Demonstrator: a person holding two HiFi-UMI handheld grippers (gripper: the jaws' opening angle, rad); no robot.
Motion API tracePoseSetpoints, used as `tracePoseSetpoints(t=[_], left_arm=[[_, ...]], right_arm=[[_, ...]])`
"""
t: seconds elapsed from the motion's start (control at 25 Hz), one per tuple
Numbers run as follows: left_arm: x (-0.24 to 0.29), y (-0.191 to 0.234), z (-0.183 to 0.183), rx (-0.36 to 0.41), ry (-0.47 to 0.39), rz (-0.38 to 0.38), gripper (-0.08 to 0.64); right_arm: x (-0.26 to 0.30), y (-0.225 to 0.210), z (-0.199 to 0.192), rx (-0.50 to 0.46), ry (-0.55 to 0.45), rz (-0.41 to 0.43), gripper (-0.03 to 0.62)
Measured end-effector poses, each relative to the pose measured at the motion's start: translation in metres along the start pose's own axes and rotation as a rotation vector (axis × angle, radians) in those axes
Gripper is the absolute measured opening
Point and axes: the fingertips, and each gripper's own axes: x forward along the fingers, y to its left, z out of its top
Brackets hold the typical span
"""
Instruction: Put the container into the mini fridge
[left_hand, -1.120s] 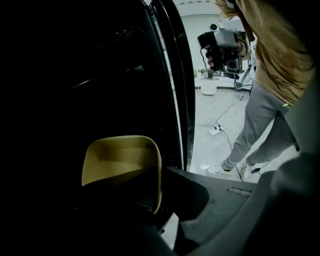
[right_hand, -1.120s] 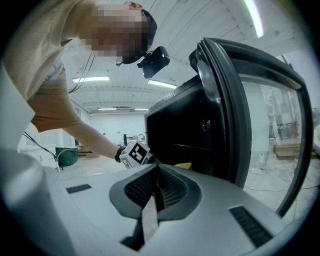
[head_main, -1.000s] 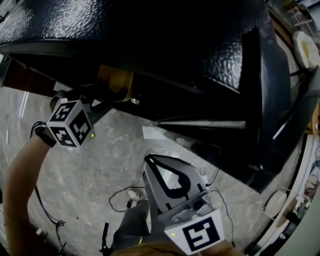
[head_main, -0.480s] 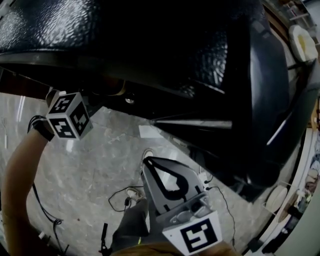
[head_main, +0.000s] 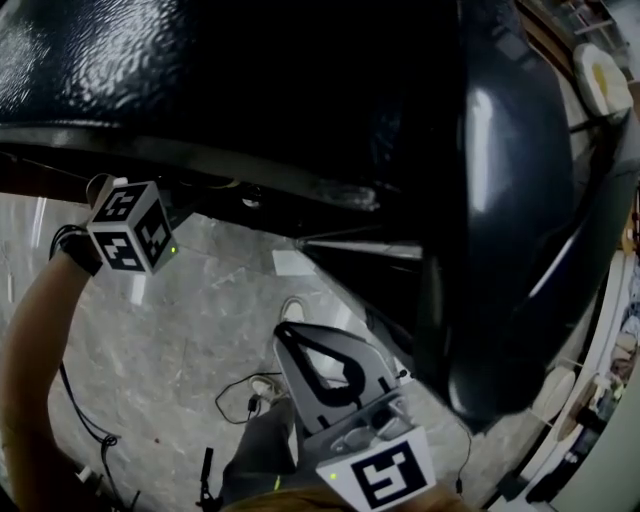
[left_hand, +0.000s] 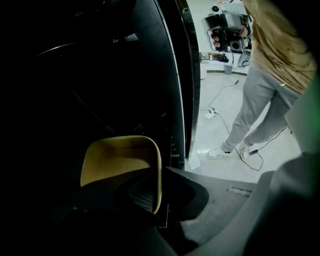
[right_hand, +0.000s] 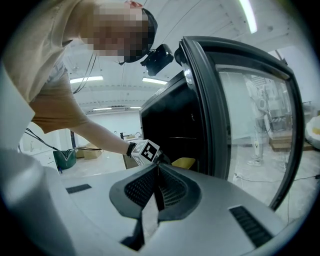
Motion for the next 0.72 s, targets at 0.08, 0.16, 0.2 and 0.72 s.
tracePoseSetpoints(t=[0.08,0.16,0.2,0.72], left_arm=[[0.001,0.005,-0.001,0.010,0.008,0.008,0.015],[0.003,0.009,-0.002,0.016,0.017,0.017,0.015],[0.005,0.010,-0.003,0.020,0.020,0.025,0.015],[-0.007,0.025,0.005,0.021,-0.026,0.150,0.064]], right_arm=[[0.000,-0.002,-0.003,0.002,0.006,0.002,0.002],[0.001,-0.004,-0.003,0.007,0.004,0.002,0.002],[0.001,-0.005,-0.002,0.006,-0.004,0.002,0.003],[0.002,-0.003,0.000,0.005,-0.002,0.010,0.002]])
